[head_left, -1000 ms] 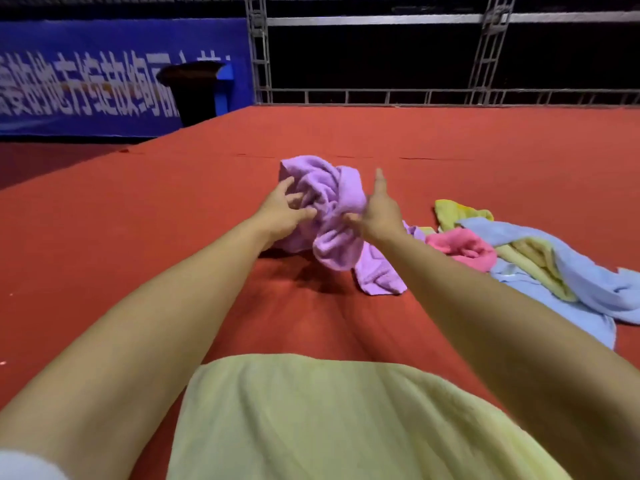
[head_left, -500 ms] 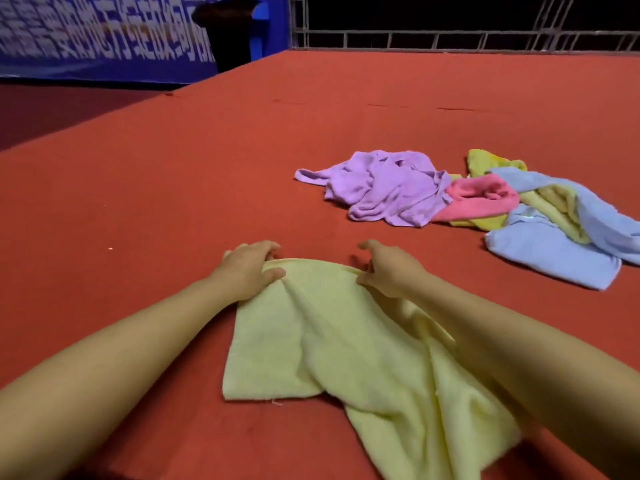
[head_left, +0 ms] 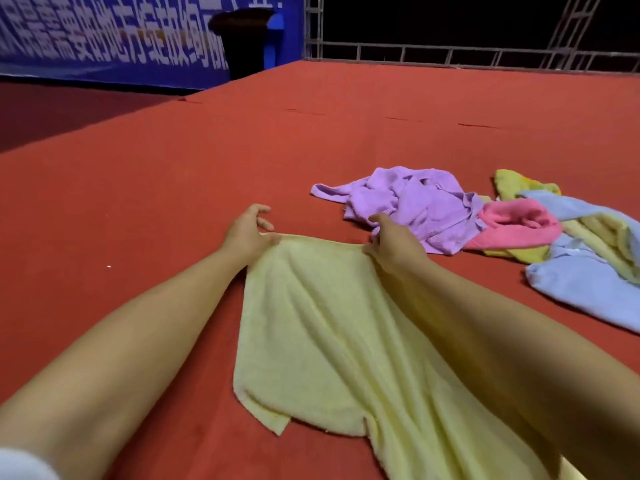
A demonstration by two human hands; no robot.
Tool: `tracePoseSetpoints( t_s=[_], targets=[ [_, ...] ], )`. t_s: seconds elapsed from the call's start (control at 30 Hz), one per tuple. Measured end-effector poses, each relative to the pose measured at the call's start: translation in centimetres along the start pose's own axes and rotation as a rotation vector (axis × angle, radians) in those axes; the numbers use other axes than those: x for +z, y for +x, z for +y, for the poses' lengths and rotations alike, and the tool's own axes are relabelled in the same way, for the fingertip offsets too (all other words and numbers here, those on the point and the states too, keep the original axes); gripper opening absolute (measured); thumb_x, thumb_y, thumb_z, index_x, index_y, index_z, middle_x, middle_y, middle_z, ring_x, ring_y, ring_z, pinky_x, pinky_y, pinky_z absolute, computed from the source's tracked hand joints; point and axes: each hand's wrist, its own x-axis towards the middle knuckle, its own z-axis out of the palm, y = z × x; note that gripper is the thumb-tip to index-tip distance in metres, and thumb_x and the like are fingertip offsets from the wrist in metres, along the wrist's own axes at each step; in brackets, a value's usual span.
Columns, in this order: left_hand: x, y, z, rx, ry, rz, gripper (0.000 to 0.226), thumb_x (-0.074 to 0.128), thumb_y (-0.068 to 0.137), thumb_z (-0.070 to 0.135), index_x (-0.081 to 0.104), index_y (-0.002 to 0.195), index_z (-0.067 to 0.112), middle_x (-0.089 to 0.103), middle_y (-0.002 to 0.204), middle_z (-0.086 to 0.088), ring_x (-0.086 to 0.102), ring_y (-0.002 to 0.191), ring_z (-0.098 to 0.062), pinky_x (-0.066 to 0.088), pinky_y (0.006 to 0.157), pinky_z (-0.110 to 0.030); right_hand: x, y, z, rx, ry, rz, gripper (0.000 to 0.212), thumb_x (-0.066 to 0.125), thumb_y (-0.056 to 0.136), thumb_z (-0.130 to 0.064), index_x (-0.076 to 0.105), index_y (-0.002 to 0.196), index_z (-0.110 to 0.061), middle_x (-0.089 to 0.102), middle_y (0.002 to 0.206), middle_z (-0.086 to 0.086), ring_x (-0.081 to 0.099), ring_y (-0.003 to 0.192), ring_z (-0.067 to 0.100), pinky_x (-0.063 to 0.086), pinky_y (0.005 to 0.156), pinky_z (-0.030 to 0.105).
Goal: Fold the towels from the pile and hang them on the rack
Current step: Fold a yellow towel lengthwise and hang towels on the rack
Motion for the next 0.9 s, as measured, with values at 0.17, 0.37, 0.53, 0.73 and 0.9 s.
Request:
tracePoseSetpoints(
  t_s=[0.17, 0.37, 0.53, 0.73, 0.9],
  targets=[
    [-0.2, -3.7, -0.9, 0.022, 0.134, 0.044, 0.050, 0.077, 0.080, 0.029, 0.055, 0.125, 0.024, 0.063, 0.089, 0.012, 0.059, 0.091, -0.017, 0.041, 0.079, -0.029, 0.6, -1.6, -0.2, -0.103, -0.156, 0.037, 0.047, 0.074, 0.082, -0.032, 0.052, 0.121, -0.019, 0.065, 0.109, 0.001, 0.059, 0.103, 0.028, 0.049, 0.079, 0.039],
    [-3.9, -15.1, -0.7, -0.081, 0.279, -0.011, 0.041, 0.060, 0.091, 0.046, 0.051, 0.126, 0.025, 0.061, 0.070, 0.011, 0.061, 0.090, -0.021, 0.042, 0.084, -0.037, -2.0, -11.9, -5.4, -0.321, 0.101, -0.135, 0.055, 0.071, 0.086, -0.032, 0.047, 0.135, -0.026, 0.064, 0.093, -0.012, 0.054, 0.085, 0.014, 0.045, 0.077, 0.034],
    [-4.1, -23.3, 1.4, -0.037, 0.329, -0.141, 0.054, 0.059, 0.088, 0.055, 0.044, 0.133, 0.030, 0.065, 0.079, 0.020, 0.063, 0.093, -0.015, 0.048, 0.086, -0.037, -2.6, -20.5, -8.1, -0.423, 0.194, -0.303, 0.053, 0.071, 0.087, -0.036, 0.047, 0.133, -0.027, 0.067, 0.088, -0.012, 0.056, 0.064, -0.003, 0.049, 0.076, 0.030],
    [-1.8, -27.6, 2.6, -0.033, 0.230, -0.028, 0.074, 0.073, 0.082, 0.041, 0.035, 0.143, 0.024, 0.052, 0.121, 0.006, 0.053, 0.117, -0.019, 0.040, 0.095, -0.037, -1.3, -26.9, -7.6, -0.446, 0.206, -0.343, 0.057, 0.071, 0.086, -0.032, 0.044, 0.136, -0.024, 0.059, 0.072, -0.016, 0.056, 0.070, 0.001, 0.048, 0.074, 0.025],
    [-0.7, -28.1, 3.8, 0.014, 0.060, 0.005, 0.074, 0.075, 0.081, 0.013, 0.037, 0.144, 0.027, 0.046, 0.125, 0.007, 0.051, 0.117, -0.012, 0.043, 0.098, -0.029, -1.1, -29.7, -6.0, -0.435, 0.146, -0.306, 0.060, 0.067, 0.086, -0.031, 0.039, 0.139, -0.028, 0.061, 0.089, -0.015, 0.053, 0.082, 0.002, 0.044, 0.078, 0.024]
  ],
)
